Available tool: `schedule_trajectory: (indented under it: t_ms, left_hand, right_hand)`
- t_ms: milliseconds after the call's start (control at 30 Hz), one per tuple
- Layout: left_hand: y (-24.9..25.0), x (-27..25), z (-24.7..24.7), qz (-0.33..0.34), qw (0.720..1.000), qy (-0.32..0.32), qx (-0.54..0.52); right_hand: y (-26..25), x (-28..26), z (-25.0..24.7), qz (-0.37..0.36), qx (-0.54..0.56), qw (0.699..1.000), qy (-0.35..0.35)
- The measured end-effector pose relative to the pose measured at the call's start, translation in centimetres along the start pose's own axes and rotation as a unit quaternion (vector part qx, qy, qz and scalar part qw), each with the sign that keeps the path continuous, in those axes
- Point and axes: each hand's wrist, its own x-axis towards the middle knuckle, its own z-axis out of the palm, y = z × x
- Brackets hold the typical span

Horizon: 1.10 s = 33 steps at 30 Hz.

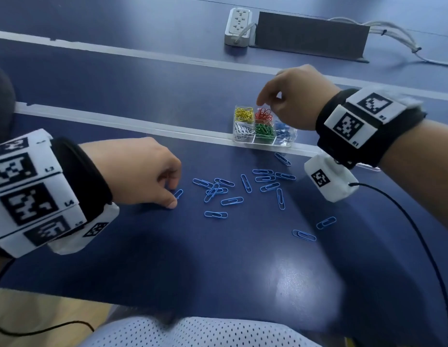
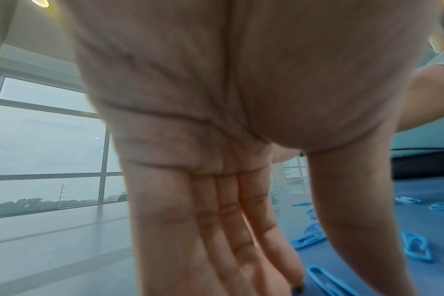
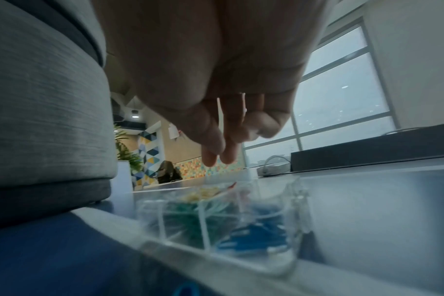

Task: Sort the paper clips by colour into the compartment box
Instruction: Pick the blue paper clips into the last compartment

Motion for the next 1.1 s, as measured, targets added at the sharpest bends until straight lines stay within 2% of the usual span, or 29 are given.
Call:
schedule_trajectory:
  t_ms: [67,167,267,333,567,700,867,1033,1100]
  left_hand:
    - [0.2,0.1,0.3,-0.003,1.000,0.006,0.006]
    - [0.5,0.0,0.4,0.000,1.000,0.014,0.010]
    - [0.8,-0.2,0.3,0.004,1.000,0.021,0.013]
    - [0.9,-0.3,0.3,0.006,0.999,0.027,0.016]
    - [1.7,-0.4,0.5,0.003,0.998,0.033,0.044]
    - [1.8,-0.4,0.7,0.006,0.998,0.046,0.044]
    - [1.6,-0.2,0.5,0.039,0.996,0.053,-0.053]
    - [1.4,0.6,0.4,0.057,0.991,0.075,-0.094]
    - [1.5,0.9,0.2,0.047,0.988,0.060,-0.137]
  right_hand:
    - [-1.3,-1.1,0.1,-0.052,0.007,0.999,-0.003]
    - [-3.8,-3.3,0.3,-0.132,0.002,0.987,-0.088]
    - [-5.8,-4.8,0.6,-0.138,-0.045,0.971,-0.188]
    - [-6.5,-5.4,0.9,-0.123,-0.062,0.966,-0.220]
    - [-7.1,-6.2,1.1,-0.120,-0.039,0.966,-0.224]
    - [-7.2,-6.4,1.1,-0.108,-0.027,0.973,-0.202]
    - [-7.3,-6.1,1.1,-0.061,0.044,0.982,-0.173]
    - [-8.3,-5.7,1.4,-0.109,0.008,0.978,-0.176]
    - [-8.5,-5.4,1.4,-0.129,-0.019,0.974,-0.187]
